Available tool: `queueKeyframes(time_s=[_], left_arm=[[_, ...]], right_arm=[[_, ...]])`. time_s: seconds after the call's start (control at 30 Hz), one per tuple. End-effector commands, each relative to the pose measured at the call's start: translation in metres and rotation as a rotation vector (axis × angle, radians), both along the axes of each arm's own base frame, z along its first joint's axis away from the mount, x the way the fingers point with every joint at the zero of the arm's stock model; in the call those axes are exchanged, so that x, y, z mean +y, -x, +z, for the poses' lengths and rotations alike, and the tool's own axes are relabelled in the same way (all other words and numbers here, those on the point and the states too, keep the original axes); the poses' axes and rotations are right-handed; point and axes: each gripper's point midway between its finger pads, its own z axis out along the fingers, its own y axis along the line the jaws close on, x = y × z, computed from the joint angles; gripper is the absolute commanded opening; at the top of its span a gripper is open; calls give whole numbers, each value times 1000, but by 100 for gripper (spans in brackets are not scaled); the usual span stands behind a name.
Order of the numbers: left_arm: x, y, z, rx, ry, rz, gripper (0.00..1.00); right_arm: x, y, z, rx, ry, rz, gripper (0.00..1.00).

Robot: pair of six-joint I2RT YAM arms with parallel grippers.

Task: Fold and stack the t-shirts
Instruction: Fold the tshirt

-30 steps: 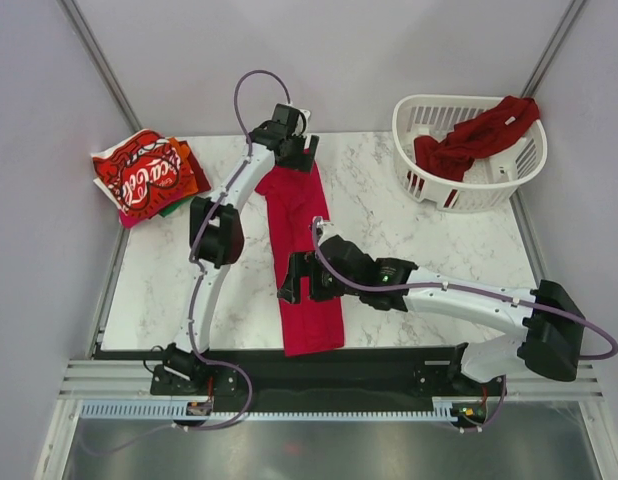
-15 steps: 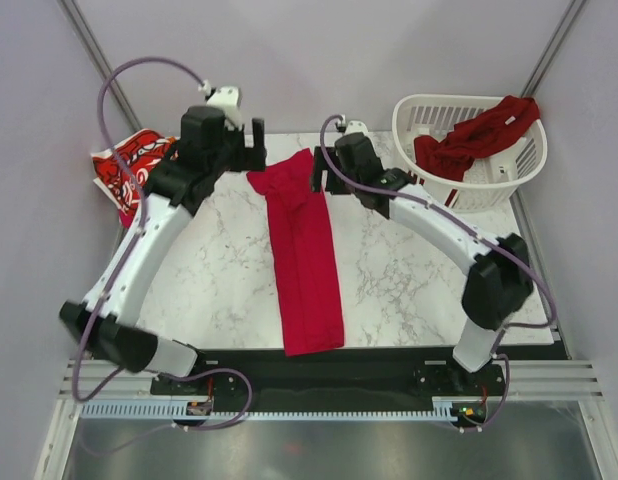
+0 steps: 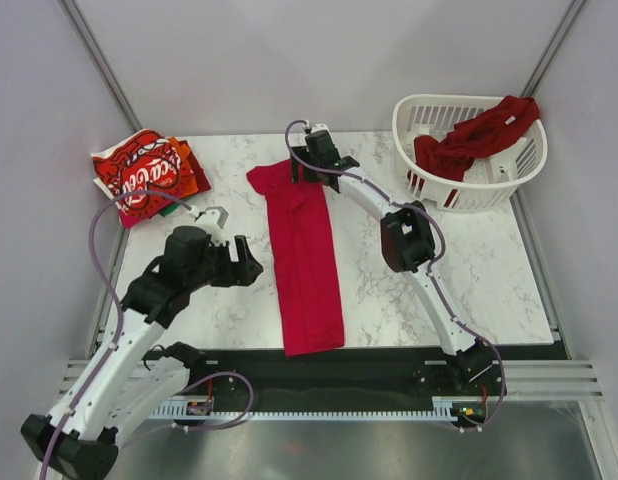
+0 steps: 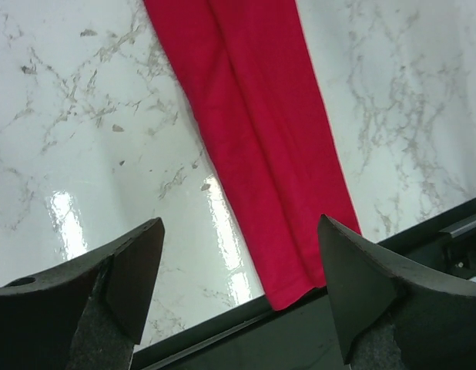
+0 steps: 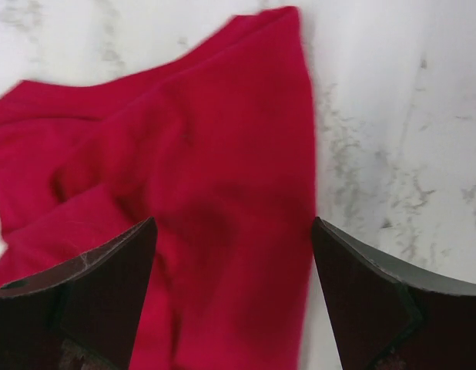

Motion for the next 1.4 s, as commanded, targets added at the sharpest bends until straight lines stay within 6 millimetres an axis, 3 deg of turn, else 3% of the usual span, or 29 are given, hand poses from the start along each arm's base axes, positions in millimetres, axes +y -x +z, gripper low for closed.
queueKeyframes(time_s=[0.0,0.23,0.3,0.33,0.5,0.6,0.63,0.7,0.73,0.83,0.9,1.0,1.1,1.13,1.2,1.23,1.3,1.33,1.37], left_arm=[[-11,7,16,-58,101,-30,88],[-12,5,15,-70,96,-42,87],[-12,4,13,-63,93,-42,86],[-13,4,12,-59,90,-42,86],[-11,1,9,-53,80,-32,86],[-11,2,8,-51,80,-33,85],[-11,2,9,-52,81,-31,85],[-11,1,8,-51,79,-30,85],[-11,1,8,-50,78,-29,85],[-10,1,7,-49,75,-23,84],[-9,0,6,-46,72,-18,84],[-9,0,6,-46,70,-15,84],[-9,0,5,-45,69,-12,84],[-8,-1,6,-47,69,-11,84],[-9,0,5,-45,69,-12,84],[-8,0,6,-47,69,-11,84],[-9,-2,5,-42,67,-9,84],[-9,-1,4,-39,70,-9,84],[-9,-2,4,-35,70,-8,84]], right_arm=[[-20,-34,35,-127,-38,-79,90],[-17,-35,1,-86,-43,-75,89],[-14,-33,-9,-60,-67,-68,81],[-9,-32,-11,-48,-90,-53,71],[1,-28,-20,-12,-165,-44,42],[-12,-33,-25,-5,-154,-104,14],[-17,-34,-21,-11,-148,-129,0],[-48,-40,-26,-17,-91,-243,0],[-57,-43,-17,-28,-95,-277,0],[-84,-53,-18,-31,-96,-354,0],[-93,-60,-13,-47,-105,-376,0],[-86,-64,-13,-52,-135,-347,0],[-90,-62,-16,-44,-126,-377,14],[-92,-63,-12,-53,-125,-381,41],[-90,-66,-3,-77,-121,-361,70],[-83,-71,9,-110,-147,-327,91],[-60,-68,29,-135,-199,-194,98],[-52,-65,54,-163,-227,-151,98],[-38,-54,59,-150,-249,-85,98]])
